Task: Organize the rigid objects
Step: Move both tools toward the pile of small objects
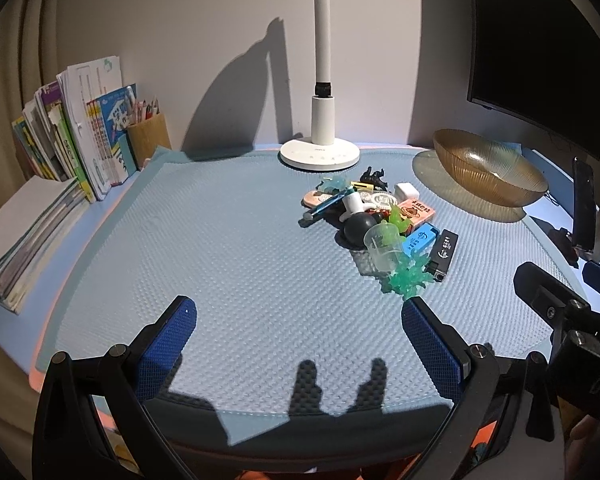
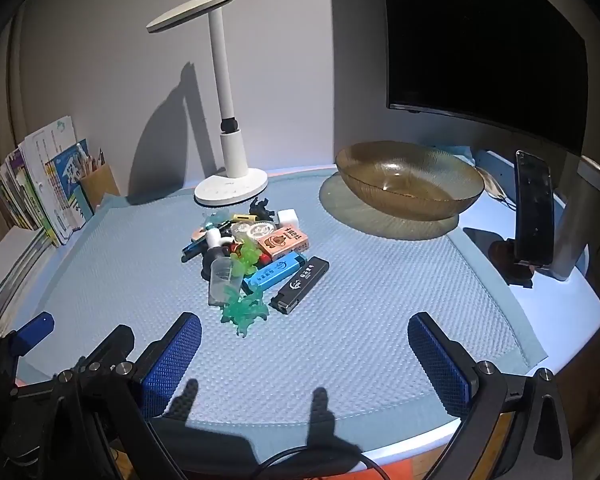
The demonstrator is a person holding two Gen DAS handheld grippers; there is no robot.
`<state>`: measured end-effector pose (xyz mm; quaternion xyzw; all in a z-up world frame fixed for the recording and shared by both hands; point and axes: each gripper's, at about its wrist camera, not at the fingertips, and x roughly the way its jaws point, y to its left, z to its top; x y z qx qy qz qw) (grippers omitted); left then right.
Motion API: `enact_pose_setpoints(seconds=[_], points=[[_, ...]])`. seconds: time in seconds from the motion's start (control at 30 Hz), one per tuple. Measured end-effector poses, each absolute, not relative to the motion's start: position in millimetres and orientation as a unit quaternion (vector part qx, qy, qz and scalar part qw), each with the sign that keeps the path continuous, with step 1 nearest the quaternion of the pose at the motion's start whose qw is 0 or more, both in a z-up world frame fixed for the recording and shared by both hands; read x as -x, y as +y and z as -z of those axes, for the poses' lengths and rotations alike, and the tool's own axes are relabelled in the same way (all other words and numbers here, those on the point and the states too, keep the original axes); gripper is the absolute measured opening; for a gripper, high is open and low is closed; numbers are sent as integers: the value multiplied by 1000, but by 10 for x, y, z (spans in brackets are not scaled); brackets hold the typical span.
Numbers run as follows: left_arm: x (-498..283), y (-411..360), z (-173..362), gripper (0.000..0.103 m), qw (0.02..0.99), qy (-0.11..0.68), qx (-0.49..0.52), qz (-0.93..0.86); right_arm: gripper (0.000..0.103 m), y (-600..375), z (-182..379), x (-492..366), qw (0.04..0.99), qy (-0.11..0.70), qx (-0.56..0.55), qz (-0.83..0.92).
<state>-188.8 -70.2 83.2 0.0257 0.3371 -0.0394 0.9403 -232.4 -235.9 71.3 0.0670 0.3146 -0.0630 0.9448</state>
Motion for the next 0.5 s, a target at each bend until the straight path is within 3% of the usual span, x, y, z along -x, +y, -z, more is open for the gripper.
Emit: enact_pose_setpoints(seconds=[0.5], points=[[1796,-564,-755,102,933,354,4,55,103,-2410,-660,2259,942,321,-75,70]])
